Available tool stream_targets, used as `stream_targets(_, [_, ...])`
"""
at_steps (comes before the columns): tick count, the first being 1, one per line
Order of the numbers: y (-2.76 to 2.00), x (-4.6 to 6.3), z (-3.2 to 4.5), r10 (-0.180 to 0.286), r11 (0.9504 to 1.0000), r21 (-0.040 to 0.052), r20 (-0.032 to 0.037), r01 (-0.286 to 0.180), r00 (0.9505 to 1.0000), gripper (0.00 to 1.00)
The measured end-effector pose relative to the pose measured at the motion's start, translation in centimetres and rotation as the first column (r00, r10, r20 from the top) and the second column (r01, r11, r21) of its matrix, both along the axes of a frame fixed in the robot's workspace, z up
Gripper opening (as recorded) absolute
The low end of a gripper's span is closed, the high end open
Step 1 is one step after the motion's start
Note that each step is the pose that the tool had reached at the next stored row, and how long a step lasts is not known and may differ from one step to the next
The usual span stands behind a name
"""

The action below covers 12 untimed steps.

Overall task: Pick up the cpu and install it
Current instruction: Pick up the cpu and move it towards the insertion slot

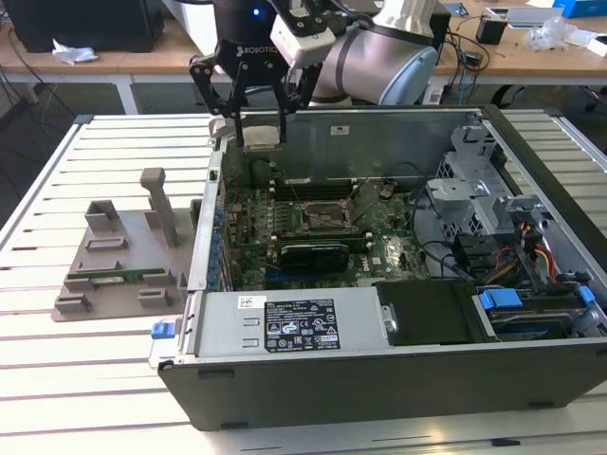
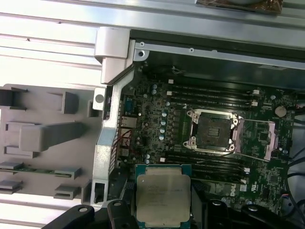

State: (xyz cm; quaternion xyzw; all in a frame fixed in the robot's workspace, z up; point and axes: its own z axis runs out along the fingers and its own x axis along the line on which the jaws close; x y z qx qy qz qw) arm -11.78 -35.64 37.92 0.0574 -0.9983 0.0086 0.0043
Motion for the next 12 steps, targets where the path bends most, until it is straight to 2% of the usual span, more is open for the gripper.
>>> stream_targets(12, [0.28,1.8,-0.41,0.000,1.0000,-0.0001,-0.0028,0.000,1.0000,0.55])
